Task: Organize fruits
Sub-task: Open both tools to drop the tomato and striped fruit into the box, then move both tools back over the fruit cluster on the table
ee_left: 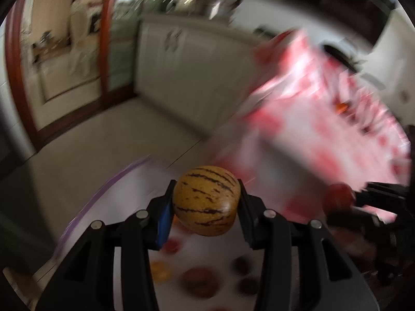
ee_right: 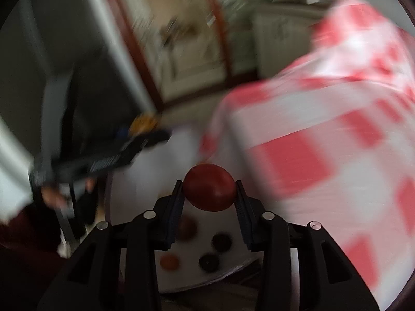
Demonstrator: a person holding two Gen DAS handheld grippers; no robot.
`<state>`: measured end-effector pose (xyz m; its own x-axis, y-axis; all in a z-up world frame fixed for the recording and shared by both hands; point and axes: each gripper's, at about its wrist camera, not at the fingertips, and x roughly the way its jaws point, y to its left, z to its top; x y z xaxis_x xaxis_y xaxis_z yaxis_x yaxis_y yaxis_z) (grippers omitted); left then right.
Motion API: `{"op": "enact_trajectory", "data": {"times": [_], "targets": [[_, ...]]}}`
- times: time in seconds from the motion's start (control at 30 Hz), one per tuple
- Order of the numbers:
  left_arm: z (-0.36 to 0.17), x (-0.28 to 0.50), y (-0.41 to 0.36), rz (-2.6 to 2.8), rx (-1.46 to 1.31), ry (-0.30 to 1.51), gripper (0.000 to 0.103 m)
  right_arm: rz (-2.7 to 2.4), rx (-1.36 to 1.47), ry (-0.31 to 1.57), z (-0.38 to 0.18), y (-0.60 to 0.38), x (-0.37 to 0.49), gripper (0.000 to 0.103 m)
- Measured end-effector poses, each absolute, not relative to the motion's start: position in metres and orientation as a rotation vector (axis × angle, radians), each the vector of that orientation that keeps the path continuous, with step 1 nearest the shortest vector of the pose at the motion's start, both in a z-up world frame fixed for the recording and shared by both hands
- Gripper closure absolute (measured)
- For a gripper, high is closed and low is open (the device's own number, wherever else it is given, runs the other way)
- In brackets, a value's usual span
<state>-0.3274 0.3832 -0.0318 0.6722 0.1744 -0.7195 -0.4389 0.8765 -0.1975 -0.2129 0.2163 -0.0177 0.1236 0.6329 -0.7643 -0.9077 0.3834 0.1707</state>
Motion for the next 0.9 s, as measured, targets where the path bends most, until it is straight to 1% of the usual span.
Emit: {"op": "enact_trajectory", "data": {"times": [0.17,0.27,0.43,0.53,0.57,0.6,0.63,0.67,0.7,0.73,0.8,0.87,0.9], "targets": [[-0.094,-0.325,0.419,0.452,-0.464,1.001,0.059,1.131,-0.735,0.965,-0.095,0.279,-0.243,0.064],[-0.117,-0.324,0.428,0.48,-0.502,1.058,0.059,1.044,-0.862,0.989,-0.132,0.296,-0.242,0.064],[-0.14,-0.325,0.438,0.548,-0.531,1.112,0.059,0.962,-0.937,1.01,-0.163,0.307,-0.235,0.064],[-0.146,-0.323,0.438,0.571,-0.509,1.153,0.059,0.98,-0.973,0.987,-0.164,0.31,-0.243,0.063],[-0.146,-0.322,0.437,0.572,-0.501,1.162,0.059,0.983,-0.974,0.982,-0.163,0.311,-0.245,0.062],[-0.147,-0.322,0.436,0.57,-0.497,1.166,0.058,0.98,-0.977,0.977,-0.163,0.311,-0.248,0.055],[-0.147,-0.322,0.434,0.57,-0.492,1.169,0.056,0.977,-0.977,0.968,-0.161,0.309,-0.25,0.05],[-0.147,-0.321,0.435,0.575,-0.494,1.168,0.051,0.98,-0.972,0.965,-0.159,0.304,-0.246,0.049],[-0.146,-0.321,0.43,0.587,-0.491,1.165,0.042,0.981,-0.973,0.956,-0.156,0.301,-0.248,0.045],[-0.143,-0.321,0.429,0.603,-0.494,1.159,0.037,0.983,-0.979,0.94,-0.15,0.298,-0.251,0.041],[-0.133,-0.321,0.427,0.611,-0.498,1.149,0.033,1.012,-0.975,0.864,-0.126,0.289,-0.258,0.038],[-0.107,-0.32,0.423,0.639,-0.469,1.082,0.028,1.069,-0.906,0.801,-0.093,0.275,-0.266,0.032],[-0.095,-0.319,0.419,0.658,-0.449,1.045,0.024,1.099,-0.863,0.774,-0.076,0.266,-0.268,0.029]]}}
